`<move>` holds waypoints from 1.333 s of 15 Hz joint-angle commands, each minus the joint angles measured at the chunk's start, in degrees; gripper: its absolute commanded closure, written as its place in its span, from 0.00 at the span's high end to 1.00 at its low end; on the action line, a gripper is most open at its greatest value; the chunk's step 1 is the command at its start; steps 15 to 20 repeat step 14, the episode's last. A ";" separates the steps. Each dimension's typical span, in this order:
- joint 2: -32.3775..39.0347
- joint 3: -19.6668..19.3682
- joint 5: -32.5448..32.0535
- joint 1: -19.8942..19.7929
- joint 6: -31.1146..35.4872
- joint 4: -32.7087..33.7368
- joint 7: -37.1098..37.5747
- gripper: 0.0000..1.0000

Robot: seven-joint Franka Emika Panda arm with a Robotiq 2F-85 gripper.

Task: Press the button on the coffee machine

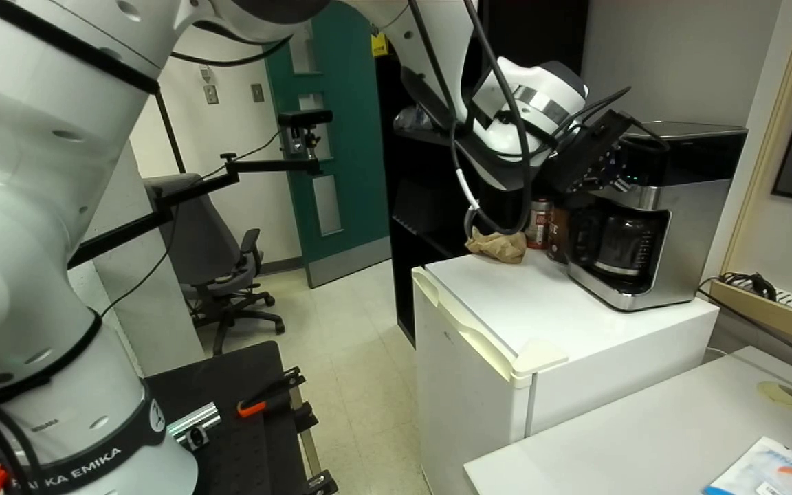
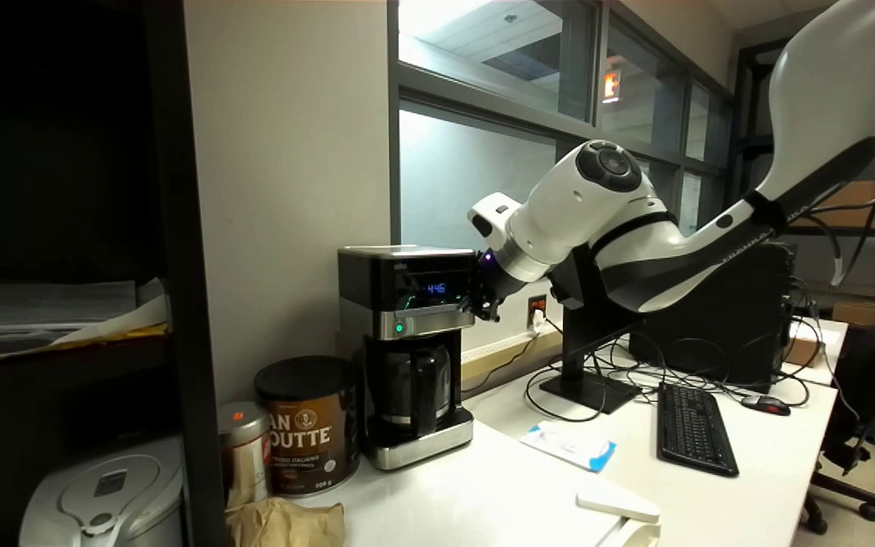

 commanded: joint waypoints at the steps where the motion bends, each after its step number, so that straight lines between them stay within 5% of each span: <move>1: 2.37 -0.38 -0.70 -0.06 1.15 3.14 1.03 0.00; 14: -7.23 -1.19 -5.04 -0.61 9.11 -8.55 5.66 0.00; 20: -7.23 -1.19 -5.04 -0.61 9.11 -8.55 5.66 0.00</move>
